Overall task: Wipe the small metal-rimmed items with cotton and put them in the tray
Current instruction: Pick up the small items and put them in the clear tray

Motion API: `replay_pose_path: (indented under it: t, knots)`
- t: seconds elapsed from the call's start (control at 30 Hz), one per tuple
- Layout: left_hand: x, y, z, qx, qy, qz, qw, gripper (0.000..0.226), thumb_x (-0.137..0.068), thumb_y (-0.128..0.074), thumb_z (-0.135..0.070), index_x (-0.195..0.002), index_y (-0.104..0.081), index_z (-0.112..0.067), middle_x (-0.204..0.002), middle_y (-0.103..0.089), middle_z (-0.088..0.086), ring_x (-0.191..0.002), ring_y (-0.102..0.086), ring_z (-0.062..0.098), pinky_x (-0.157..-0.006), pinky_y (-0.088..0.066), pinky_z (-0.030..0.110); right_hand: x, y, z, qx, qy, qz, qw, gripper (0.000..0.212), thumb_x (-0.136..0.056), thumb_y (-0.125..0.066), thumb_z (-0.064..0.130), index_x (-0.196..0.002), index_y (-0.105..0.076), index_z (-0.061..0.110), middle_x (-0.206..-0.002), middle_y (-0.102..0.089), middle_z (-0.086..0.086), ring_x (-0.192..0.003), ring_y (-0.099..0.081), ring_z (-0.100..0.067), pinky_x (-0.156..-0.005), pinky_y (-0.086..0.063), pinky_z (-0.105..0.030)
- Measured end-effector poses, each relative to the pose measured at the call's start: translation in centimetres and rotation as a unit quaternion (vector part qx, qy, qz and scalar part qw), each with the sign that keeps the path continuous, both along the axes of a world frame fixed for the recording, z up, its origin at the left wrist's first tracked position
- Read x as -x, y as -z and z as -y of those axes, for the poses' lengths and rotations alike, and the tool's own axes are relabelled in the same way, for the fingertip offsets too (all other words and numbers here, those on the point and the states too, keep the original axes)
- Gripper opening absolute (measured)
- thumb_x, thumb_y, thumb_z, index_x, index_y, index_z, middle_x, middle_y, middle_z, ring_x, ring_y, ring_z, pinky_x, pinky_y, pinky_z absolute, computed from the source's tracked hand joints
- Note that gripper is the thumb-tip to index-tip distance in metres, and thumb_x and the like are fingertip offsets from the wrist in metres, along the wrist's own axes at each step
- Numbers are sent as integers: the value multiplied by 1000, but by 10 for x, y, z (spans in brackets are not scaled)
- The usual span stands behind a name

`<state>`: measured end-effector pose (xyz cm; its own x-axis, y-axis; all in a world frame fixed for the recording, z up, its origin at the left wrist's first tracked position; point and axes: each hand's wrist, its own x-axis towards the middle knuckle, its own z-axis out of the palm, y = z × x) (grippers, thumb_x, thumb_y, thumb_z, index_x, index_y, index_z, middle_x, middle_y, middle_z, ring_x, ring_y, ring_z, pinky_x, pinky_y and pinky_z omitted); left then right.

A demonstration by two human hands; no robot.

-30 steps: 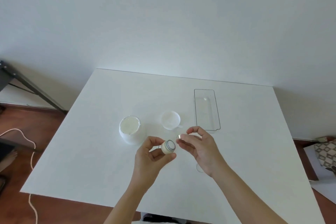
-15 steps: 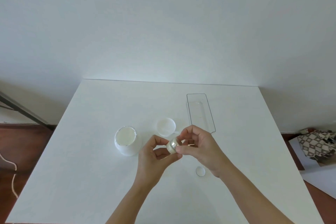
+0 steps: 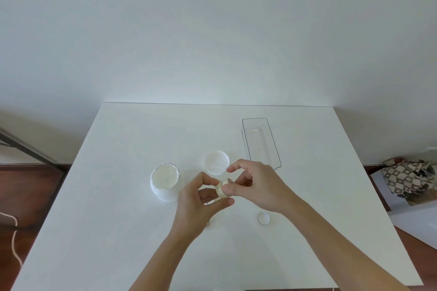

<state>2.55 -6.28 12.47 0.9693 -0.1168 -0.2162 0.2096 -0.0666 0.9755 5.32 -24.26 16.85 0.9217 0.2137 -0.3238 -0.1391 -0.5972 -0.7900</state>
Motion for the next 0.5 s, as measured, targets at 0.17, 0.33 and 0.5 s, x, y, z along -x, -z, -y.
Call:
replay_pose_path:
  t: [0.17, 0.33, 0.5]
  knots:
    - [-2, -1, -3, 8, 7, -9, 1000, 41, -68, -91, -4, -76, -63, -34, -84, -80, 8, -83, -79, 23, -73, -57, 22, 1, -4, -1, -53, -31, -5, 998, 44, -74, -79, 12, -113, -61, 25, -101, -73, 7, -81, -69, -5, -85, -56, -25]
    - [-5, 1, -3, 8, 5, -5, 1000, 40, -66, -91, -2, -84, -62, -22, -83, -80, 8, -83, -79, 23, -74, -57, 22, -1, -6, -4, -23, -15, 2, 1000, 17, -76, -78, 32, -88, -70, 24, -80, -72, 6, -72, -68, -4, -75, -56, -27]
    - [-5, 4, -1, 10, 2, -8, 1000, 40, -66, -91, -2, -88, -60, -15, -86, -81, 5, -86, -78, 20, -76, -58, 23, -3, -1, -3, 58, 7, 48, 997, 35, -77, -67, 59, -86, -67, 25, -76, -68, 11, -63, -59, -2, -60, -47, -18]
